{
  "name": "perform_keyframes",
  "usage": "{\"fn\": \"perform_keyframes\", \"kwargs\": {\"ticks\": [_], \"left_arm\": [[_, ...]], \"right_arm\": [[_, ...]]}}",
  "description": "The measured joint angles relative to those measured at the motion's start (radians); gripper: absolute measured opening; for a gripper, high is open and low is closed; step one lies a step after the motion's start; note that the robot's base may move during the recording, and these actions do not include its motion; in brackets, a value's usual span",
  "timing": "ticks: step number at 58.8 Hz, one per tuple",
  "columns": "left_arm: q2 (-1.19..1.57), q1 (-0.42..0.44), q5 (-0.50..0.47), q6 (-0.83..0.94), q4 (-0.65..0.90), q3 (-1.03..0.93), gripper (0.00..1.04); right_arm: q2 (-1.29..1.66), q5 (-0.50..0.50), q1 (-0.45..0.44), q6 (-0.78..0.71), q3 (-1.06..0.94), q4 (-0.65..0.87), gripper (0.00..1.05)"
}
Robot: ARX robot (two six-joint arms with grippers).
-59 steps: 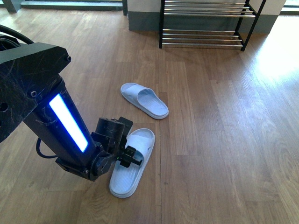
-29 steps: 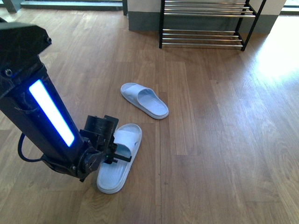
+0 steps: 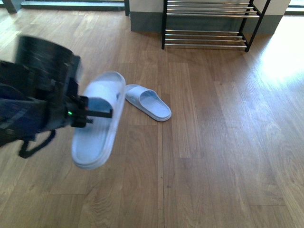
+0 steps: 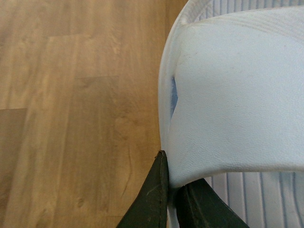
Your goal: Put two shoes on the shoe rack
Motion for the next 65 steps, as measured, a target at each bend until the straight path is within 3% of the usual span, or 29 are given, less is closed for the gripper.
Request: {"fn": "perform_keyframes", "kwargs": {"ticks": [16, 28, 65], "left_arm": [[-0.763, -0.014, -0.129, 0.065, -0.238, -0.421, 0.02], [-1.142, -0.007, -0.181, 0.129, -0.356, -0.535, 0.02], [-1.205, -0.006, -0.182, 0.145, -0.364, -0.544, 0.02]], "right_arm": [[0.000, 0.000, 0.000, 0.000, 0.000, 0.000, 0.95], [0.000, 0.000, 0.000, 0.000, 0.000, 0.000, 0.95], [0.000, 0.000, 0.000, 0.000, 0.000, 0.000, 0.95]]}}
